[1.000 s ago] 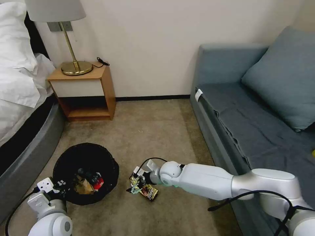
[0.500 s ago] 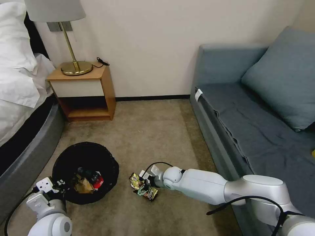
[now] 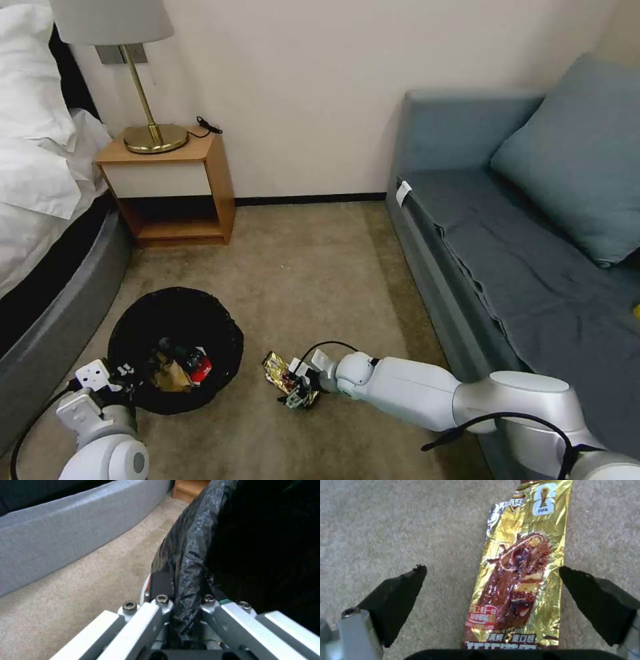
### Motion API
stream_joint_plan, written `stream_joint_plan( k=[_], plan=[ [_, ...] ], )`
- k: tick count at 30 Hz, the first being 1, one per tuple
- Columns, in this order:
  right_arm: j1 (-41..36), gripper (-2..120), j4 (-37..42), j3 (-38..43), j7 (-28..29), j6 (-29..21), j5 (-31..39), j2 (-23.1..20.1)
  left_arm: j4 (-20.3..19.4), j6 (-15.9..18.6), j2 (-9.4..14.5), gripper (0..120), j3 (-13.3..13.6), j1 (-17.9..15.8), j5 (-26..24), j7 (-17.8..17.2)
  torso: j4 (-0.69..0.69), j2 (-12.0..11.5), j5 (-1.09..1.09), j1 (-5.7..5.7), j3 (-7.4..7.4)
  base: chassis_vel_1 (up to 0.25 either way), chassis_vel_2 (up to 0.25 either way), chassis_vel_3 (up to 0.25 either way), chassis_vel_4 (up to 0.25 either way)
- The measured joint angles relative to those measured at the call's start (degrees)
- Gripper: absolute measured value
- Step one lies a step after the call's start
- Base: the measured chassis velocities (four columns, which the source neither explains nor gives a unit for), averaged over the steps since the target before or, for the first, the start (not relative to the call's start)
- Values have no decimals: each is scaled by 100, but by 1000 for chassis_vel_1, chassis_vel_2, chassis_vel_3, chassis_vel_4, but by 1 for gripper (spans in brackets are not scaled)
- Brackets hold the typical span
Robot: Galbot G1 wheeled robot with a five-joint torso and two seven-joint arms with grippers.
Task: Pick up the trash bin, then pick up the garbage on the floor and place it into the trash bin.
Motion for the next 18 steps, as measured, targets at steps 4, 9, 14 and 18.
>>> stream_joint_plan(
  k=[4,9,14,18],
  plan=[
    [-2,100,-32,25,12,40,-34,-8,3,-2,3,2,3,-4,4,3,0,0,0,0,0,0,0,0,0],
    [14,100,-70,73,16,67,-90,-30,35,-31,-6,2,38,-13,43,13,0,0,0,0,0,0,0,0,0],
    [-5,100,-226,82,16,119,-207,-12,37,-44,-10,2,47,-11,65,23,0,0,0,0,0,0,0,0,0],
    [-46,100,-347,112,16,162,-335,11,2,-45,-9,2,47,-9,68,31,0,0,0,0,0,0,0,0,0]
  ],
)
